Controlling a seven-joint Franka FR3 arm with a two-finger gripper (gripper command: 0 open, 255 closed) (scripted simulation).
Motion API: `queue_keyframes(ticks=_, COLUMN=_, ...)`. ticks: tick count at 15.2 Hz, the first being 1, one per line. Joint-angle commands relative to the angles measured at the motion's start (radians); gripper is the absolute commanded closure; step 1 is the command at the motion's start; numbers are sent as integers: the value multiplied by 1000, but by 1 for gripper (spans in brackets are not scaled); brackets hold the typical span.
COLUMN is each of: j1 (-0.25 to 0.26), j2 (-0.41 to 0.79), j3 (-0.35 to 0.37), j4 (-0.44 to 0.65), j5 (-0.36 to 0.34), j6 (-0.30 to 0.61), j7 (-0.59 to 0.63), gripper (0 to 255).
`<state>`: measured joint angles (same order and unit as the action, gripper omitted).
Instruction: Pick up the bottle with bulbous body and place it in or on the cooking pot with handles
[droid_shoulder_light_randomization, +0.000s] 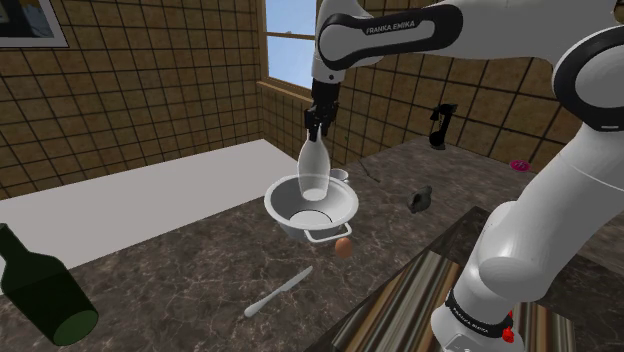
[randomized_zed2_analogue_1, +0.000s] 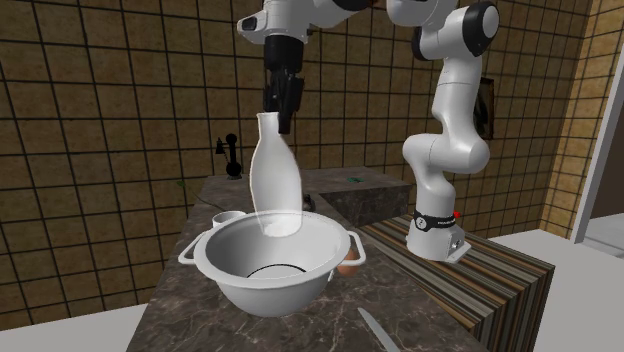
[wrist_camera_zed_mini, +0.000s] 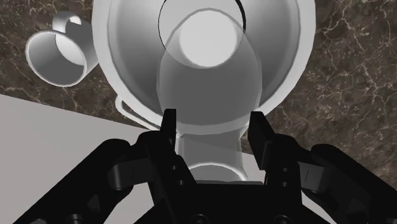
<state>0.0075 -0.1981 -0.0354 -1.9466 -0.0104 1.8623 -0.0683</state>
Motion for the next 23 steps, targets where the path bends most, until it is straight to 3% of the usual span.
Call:
queue_keyframes(ticks=1, j1=1, j2=-5, j3=1, j4=-32, j5=0, j6=27, j7=2, gripper=255)
queue_keyframes(ticks=10, j1=1, j2=-5, j3=1, j4=-48, j5=0, j6=44, j7=2, gripper=255)
queue_keyframes(ticks=11, j1=1, j2=-5, j3=1, j4=-48, j5=0, j6=44, j7=2, gripper=0)
queue_keyframes(ticks=16, j1=1, j2=-5, j3=1, j4=-48, j5=0, j6=44, j7=2, gripper=0)
queue_keyframes(ticks=20, j1=1, j2=-15, j3=2, j4=69, j5=0, j6=-83, j7=2, gripper=0)
queue_keyframes(ticks=23, j1=1, j2=-15, j3=2, j4=69, j5=0, j6=-82, j7=2, gripper=0)
